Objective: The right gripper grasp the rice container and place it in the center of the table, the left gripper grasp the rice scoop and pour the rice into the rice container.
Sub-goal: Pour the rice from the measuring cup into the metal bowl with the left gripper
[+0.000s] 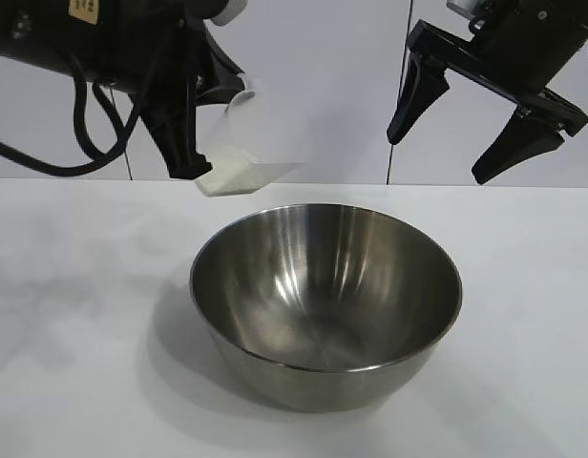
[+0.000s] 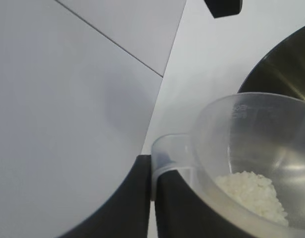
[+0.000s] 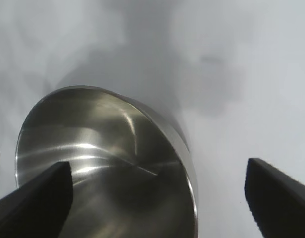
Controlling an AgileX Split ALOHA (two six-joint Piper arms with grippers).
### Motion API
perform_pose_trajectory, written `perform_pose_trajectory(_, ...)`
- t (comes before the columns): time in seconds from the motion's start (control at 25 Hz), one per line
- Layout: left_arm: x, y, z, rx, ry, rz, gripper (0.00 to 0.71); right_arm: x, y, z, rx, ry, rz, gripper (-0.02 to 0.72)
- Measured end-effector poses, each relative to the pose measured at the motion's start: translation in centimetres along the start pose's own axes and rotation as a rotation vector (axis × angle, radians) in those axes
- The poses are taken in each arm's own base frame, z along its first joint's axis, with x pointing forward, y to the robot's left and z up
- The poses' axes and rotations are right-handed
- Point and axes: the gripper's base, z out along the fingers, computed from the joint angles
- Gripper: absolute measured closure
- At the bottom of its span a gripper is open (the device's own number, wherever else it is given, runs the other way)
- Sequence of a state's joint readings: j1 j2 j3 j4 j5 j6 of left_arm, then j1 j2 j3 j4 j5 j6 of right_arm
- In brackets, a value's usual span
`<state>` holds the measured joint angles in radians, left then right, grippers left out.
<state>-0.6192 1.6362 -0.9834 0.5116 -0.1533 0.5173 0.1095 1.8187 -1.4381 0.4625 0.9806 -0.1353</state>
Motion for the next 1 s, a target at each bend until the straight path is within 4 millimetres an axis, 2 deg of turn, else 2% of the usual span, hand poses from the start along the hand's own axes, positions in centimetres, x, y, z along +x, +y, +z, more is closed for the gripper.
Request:
perform_pose_trajectory(0.48,0.4,-1.8,2.0,0.081,0.019,0.150,0.701,0.0,0.0,0.0,0.000,0.003,0.000,0.051)
perform_pose_trajectory(0.72,-1.4,-3.1,2.2,0.108,-0.044,0.332,0.701,0.0,0.0,0.0,0.000,0.003,0.000,0.051)
perform_pose_trajectory(1.0,-0.9,-4.2,3.2,0.140,-0.053,0.532,0.701,0.0,0.0,0.0,-0.001,0.005,-0.003,0.051)
